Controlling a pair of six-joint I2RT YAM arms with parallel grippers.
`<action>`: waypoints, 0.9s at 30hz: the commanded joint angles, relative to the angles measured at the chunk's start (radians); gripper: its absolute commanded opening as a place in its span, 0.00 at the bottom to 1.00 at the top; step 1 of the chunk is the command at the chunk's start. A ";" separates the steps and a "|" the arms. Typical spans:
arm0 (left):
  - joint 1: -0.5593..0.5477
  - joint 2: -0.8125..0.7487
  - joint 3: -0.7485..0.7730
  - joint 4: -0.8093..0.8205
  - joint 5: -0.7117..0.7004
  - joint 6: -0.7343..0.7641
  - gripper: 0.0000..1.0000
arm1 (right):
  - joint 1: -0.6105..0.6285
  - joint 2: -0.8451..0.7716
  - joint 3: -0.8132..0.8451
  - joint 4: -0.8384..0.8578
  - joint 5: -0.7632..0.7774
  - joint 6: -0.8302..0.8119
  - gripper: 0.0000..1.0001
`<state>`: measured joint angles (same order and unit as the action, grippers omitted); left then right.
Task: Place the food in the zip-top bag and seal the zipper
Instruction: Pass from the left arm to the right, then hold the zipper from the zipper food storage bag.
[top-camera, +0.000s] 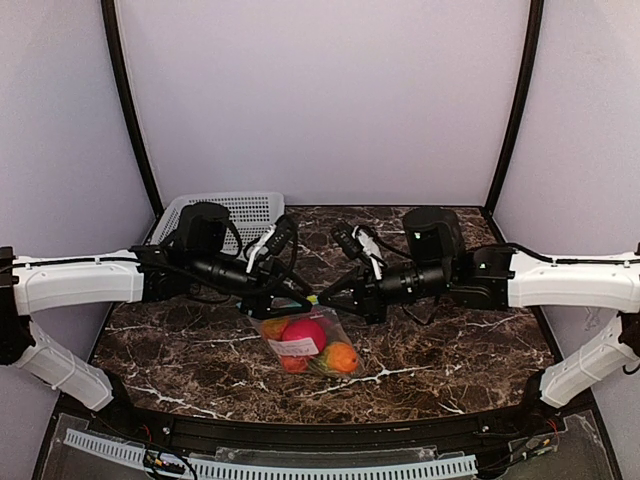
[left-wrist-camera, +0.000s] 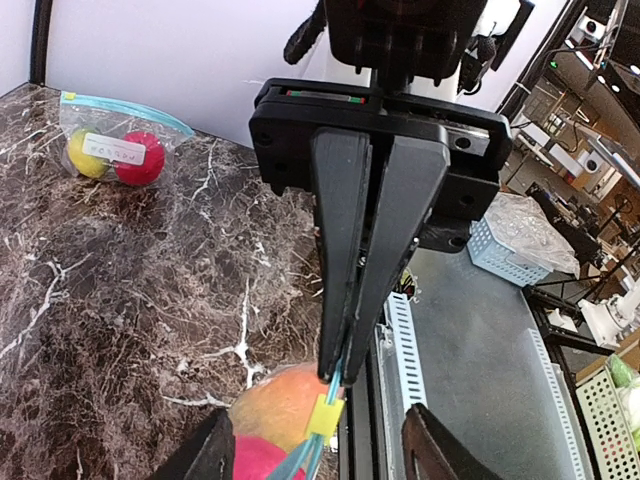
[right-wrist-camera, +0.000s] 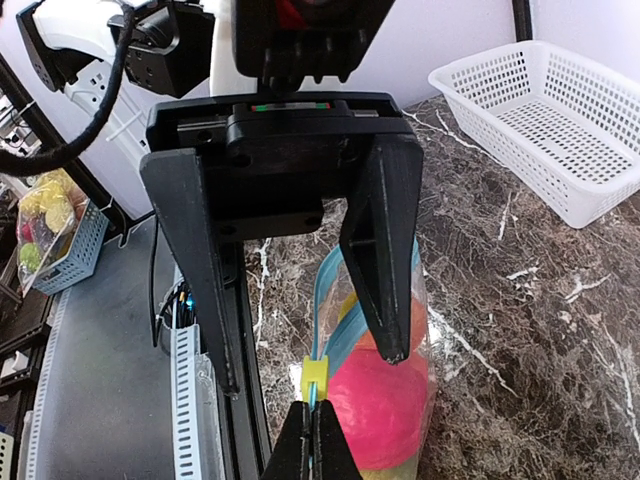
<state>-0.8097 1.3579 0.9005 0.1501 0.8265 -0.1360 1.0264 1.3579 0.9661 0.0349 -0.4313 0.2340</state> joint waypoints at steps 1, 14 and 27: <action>0.001 -0.040 0.077 -0.122 0.000 0.075 0.60 | -0.005 -0.002 0.071 -0.084 -0.043 -0.072 0.00; 0.001 0.030 0.173 -0.263 0.072 0.130 0.47 | -0.016 0.023 0.118 -0.200 -0.045 -0.120 0.00; -0.005 0.064 0.164 -0.271 0.097 0.130 0.34 | -0.020 0.029 0.129 -0.199 -0.049 -0.121 0.00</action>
<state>-0.8097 1.4162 1.0599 -0.0982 0.9009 -0.0174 1.0149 1.3781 1.0676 -0.1673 -0.4725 0.1272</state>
